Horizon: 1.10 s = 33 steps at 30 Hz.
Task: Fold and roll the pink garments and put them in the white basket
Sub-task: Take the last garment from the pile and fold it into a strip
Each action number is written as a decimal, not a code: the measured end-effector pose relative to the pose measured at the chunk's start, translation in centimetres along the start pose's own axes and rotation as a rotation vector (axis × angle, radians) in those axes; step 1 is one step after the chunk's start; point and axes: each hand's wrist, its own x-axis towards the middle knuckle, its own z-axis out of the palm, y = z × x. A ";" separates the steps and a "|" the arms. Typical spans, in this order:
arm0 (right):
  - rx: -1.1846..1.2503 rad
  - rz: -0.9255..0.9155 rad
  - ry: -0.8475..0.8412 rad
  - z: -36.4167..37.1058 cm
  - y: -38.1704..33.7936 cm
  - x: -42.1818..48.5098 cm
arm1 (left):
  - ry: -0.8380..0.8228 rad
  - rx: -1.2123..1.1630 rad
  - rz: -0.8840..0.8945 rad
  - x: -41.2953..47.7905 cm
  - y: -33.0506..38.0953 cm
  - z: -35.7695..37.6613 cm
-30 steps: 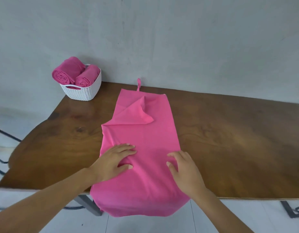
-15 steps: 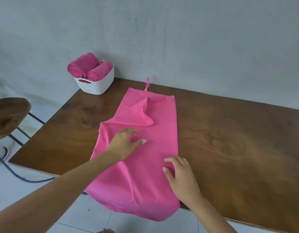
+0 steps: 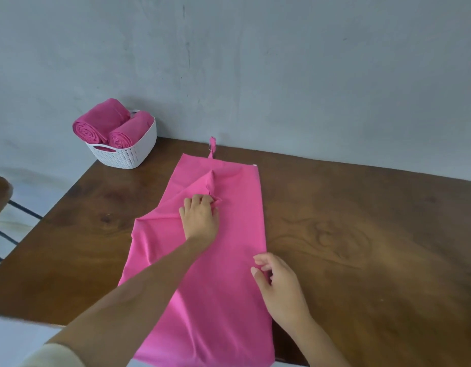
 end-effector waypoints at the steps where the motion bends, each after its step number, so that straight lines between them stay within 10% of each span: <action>1: -0.021 -0.001 -0.004 -0.3 -0.1 0.4 | 0.006 -0.018 0.024 0.2 -0.4 -0.2; 12: -0.315 -0.201 -0.042 -3.4 -6.2 11.4 | -0.245 -0.258 0.537 -1.8 -5.7 -5.3; 23: -1.027 -0.372 -0.493 0.6 -10.8 21.8 | -0.334 -0.374 0.544 0.4 -7.5 -7.4; 33: -1.371 -0.345 -0.442 -1.2 -10.1 27.2 | -0.357 -0.547 0.368 4.2 -9.0 -8.9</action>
